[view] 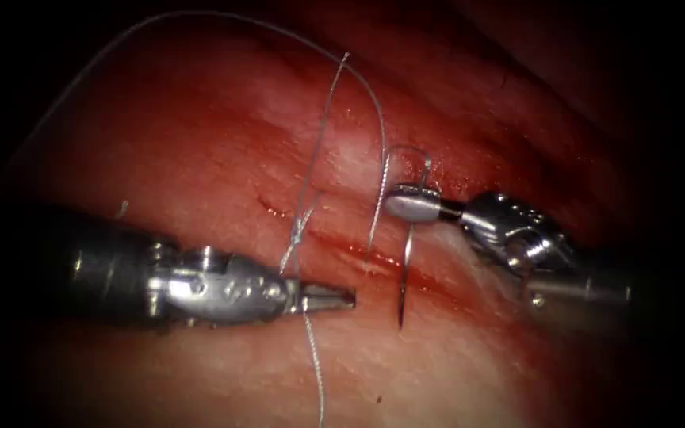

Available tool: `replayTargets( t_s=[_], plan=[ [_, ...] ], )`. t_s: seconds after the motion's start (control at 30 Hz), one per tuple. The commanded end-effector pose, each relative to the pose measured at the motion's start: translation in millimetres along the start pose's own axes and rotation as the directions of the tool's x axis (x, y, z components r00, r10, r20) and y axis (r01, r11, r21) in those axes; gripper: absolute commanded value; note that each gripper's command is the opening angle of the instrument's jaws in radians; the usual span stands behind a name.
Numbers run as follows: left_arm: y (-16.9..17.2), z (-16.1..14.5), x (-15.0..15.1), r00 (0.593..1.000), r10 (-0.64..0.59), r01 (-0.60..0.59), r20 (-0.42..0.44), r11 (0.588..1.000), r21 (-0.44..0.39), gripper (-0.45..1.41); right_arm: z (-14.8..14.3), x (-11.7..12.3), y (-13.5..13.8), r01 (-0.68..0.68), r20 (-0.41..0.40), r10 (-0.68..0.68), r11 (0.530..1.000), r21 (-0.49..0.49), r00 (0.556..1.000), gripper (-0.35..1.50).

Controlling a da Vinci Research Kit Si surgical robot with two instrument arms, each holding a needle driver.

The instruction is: Wound Closure

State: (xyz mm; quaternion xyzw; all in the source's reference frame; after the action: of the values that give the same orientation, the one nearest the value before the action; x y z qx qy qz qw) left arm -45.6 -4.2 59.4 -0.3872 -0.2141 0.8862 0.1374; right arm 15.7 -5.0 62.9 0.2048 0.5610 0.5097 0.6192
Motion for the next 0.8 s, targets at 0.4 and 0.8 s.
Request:
replayTargets(
  t_s=[0.4,0.8],
  plan=[
    [-3.6,4.6,-1.9,0.981,-0.005,0.001,0.193,1.0,0.021,-0.45,1.1,-0.5,-0.8,0.117,-0.012,-0.117,0.993,-0.011,0.993,-0.35],
    [-6.4,7.9,-2.5,0.942,-0.008,0.013,0.336,1.0,-0.012,-0.45,1.1,-0.4,-1.0,0.15,-0.014,-0.15,0.989,-0.014,0.989,-0.35]
  ],
)
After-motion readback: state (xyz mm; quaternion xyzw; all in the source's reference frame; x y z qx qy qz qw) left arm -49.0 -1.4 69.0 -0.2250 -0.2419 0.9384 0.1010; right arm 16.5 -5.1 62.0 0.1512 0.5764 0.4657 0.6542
